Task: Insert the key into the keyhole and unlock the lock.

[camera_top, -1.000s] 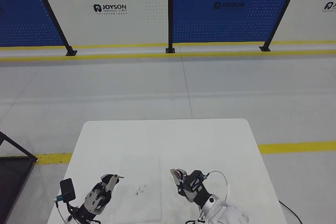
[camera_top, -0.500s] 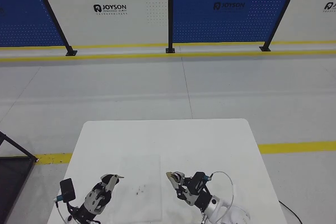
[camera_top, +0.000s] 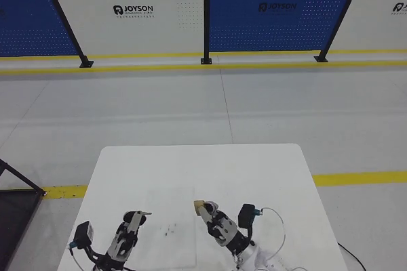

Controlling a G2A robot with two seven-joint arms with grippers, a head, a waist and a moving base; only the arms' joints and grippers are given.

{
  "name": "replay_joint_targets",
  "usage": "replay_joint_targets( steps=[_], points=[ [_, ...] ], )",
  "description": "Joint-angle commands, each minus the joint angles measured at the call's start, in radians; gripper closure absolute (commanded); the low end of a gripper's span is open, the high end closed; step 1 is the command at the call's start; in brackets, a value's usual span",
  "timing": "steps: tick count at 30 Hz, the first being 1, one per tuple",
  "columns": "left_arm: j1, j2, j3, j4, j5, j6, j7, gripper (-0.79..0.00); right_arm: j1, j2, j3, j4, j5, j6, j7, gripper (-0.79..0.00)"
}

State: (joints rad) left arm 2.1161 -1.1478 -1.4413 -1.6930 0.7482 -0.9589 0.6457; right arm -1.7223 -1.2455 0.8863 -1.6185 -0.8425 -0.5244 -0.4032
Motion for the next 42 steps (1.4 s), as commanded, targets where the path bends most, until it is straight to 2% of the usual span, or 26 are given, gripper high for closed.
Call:
replay_joint_targets(
  steps=[1, 7, 19, 24, 26, 31, 34, 42],
  points=[
    [-0.031, -0.007, 0.049, 0.039, -0.048, -0.038, 0.012, 0.0, 0.026, -0.011, -0.037, 0.058, 0.042, -0.075, -0.051, 0.0],
    [-0.144, -0.012, 0.16, 0.149, -0.251, -0.053, -0.108, 0.0, 0.101, -0.045, -0.116, 0.217, 0.064, -0.279, -0.205, 0.0],
    [-0.149, -0.013, 0.164, 0.157, -0.257, -0.053, -0.117, 0.0, 0.105, -0.046, -0.118, 0.225, 0.066, -0.278, -0.207, 0.0],
    [-0.149, -0.02, 0.2, 0.121, -0.33, -0.049, -0.143, 0.0, 0.103, -0.056, -0.134, 0.233, 0.168, -0.307, -0.192, 0.0],
    [-0.147, -0.024, 0.219, 0.11, -0.355, -0.053, -0.147, 0.0, 0.116, -0.064, -0.152, 0.252, 0.217, -0.356, -0.182, 0.0],
    [-0.16, -0.042, 0.256, 0.096, -0.343, -0.022, -0.112, 0.0, 0.151, -0.085, -0.173, 0.295, 0.302, -0.406, -0.202, 0.0],
    [-0.175, -0.056, 0.266, 0.093, -0.292, -0.001, -0.044, 0.0, 0.153, -0.088, -0.174, 0.299, 0.304, -0.408, -0.206, 0.0],
    [-0.175, -0.056, 0.266, 0.093, -0.292, -0.001, -0.044, 0.0, 0.153, -0.088, -0.174, 0.299, 0.304, -0.408, -0.206, 0.0]
  ],
)
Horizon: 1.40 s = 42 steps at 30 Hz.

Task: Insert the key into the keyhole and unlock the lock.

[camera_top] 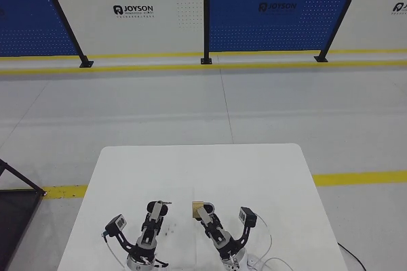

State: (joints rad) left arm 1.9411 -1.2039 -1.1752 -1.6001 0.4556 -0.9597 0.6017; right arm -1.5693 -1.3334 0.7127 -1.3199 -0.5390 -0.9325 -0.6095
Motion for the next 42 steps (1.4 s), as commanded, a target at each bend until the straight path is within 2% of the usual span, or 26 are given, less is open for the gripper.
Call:
replay_joint_targets(
  steps=[1, 6, 11, 18, 23, 30, 34, 42],
  points=[
    [0.0, 0.0, 0.0, 0.0, 0.0, 0.0, 0.0, 0.0, 0.0, 0.0, 0.0, 0.0, 0.0, 0.0, 0.0, 0.0],
    [-0.005, -0.006, 0.013, -0.007, -0.009, 0.013, -0.007, 0.0, 0.0, 0.0, 0.0, 0.0, 0.0, 0.0, 0.0, 0.0],
    [-0.019, -0.022, 0.043, 0.019, 0.056, 0.038, 0.033, 0.0, 0.0, 0.0, 0.0, 0.0, 0.0, 0.0, 0.0, 0.0],
    [-0.051, -0.051, 0.106, 0.054, 0.146, 0.131, 0.103, 0.0, 0.0, 0.0, 0.0, 0.0, 0.0, 0.0, 0.0, 0.0],
    [-0.062, -0.063, 0.133, 0.067, 0.186, 0.126, 0.145, 0.0, 0.0, 0.0, 0.0, 0.0, 0.0, 0.0, 0.0, 0.0],
    [-0.045, -0.071, 0.127, 0.079, 0.257, 0.098, 0.24, 0.0, 0.0, 0.0, 0.0, 0.0, 0.0, 0.0, 0.0, 0.0],
    [-0.04, -0.071, 0.125, 0.095, 0.245, 0.053, 0.231, 0.0, 0.0, 0.0, 0.0, 0.0, 0.0, 0.0, 0.0, 0.0],
    [-0.055, -0.078, 0.134, 0.102, 0.205, 0.044, 0.194, 0.0, 0.0, 0.0, 0.0, 0.0, 0.0, 0.0, 0.0, 0.0]
  ],
)
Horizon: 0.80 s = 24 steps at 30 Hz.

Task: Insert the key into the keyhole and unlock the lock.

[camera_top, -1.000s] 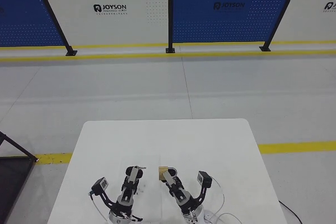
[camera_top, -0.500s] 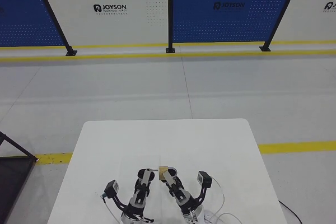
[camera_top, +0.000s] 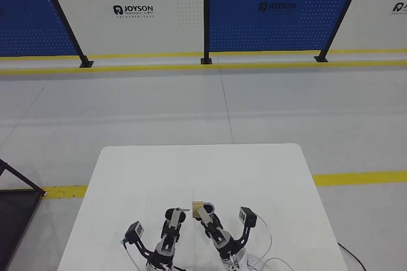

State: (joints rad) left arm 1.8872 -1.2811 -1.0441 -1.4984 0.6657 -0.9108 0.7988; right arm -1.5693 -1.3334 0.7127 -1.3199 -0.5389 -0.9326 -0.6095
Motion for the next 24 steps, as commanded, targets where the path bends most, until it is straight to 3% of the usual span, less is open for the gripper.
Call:
replay_joint_targets(
  steps=[1, 24],
  points=[
    [-0.004, -0.002, 0.005, 0.003, -0.014, -0.012, -0.011, 0.0, 0.0, 0.0, 0.0, 0.0, 0.0, 0.0, 0.0, 0.0],
    [-0.001, -0.01, -0.011, 0.01, -0.1, -0.059, -0.115, 0.0, 0.0, 0.0, 0.0, 0.0, 0.0, 0.0, 0.0, 0.0]
  ],
)
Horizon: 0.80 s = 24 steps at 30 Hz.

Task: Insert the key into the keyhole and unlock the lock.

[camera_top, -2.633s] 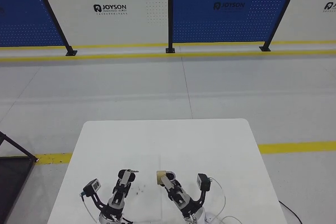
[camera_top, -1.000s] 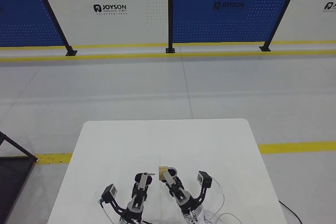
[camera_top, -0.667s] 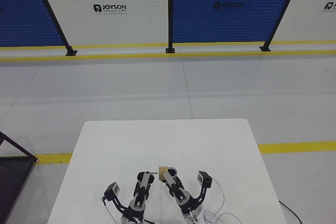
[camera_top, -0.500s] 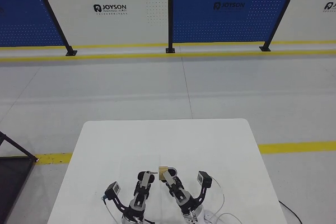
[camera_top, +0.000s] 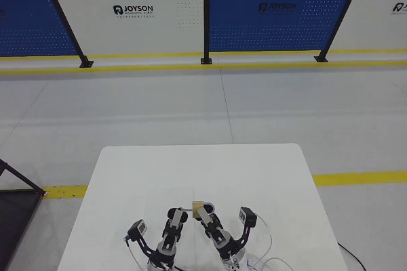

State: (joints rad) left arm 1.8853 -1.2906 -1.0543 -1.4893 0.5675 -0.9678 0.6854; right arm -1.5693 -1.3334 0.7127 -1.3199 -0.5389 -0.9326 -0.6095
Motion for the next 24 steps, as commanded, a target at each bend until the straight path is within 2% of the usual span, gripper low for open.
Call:
replay_joint_targets(
  steps=[1, 7, 14, 24],
  points=[
    [0.002, -0.001, -0.002, 0.001, -0.003, -0.006, -0.004, 0.0, 0.0, 0.0, 0.0, 0.0, 0.0, 0.0, 0.0, 0.0],
    [0.01, -0.001, -0.008, -0.003, -0.031, -0.045, -0.027, 0.0, 0.0, 0.0, 0.0, 0.0, 0.0, 0.0, 0.0, 0.0],
    [0.016, 0.0, -0.014, -0.015, -0.065, -0.045, -0.069, 0.0, 0.0, 0.0, 0.0, 0.0, 0.0, 0.0, 0.0, 0.0],
    [0.015, -0.011, -0.013, -0.027, -0.051, 0.001, -0.076, 0.0, 0.0, 0.0, 0.0, 0.0, 0.0, 0.0, 0.0, 0.0]
  ],
)
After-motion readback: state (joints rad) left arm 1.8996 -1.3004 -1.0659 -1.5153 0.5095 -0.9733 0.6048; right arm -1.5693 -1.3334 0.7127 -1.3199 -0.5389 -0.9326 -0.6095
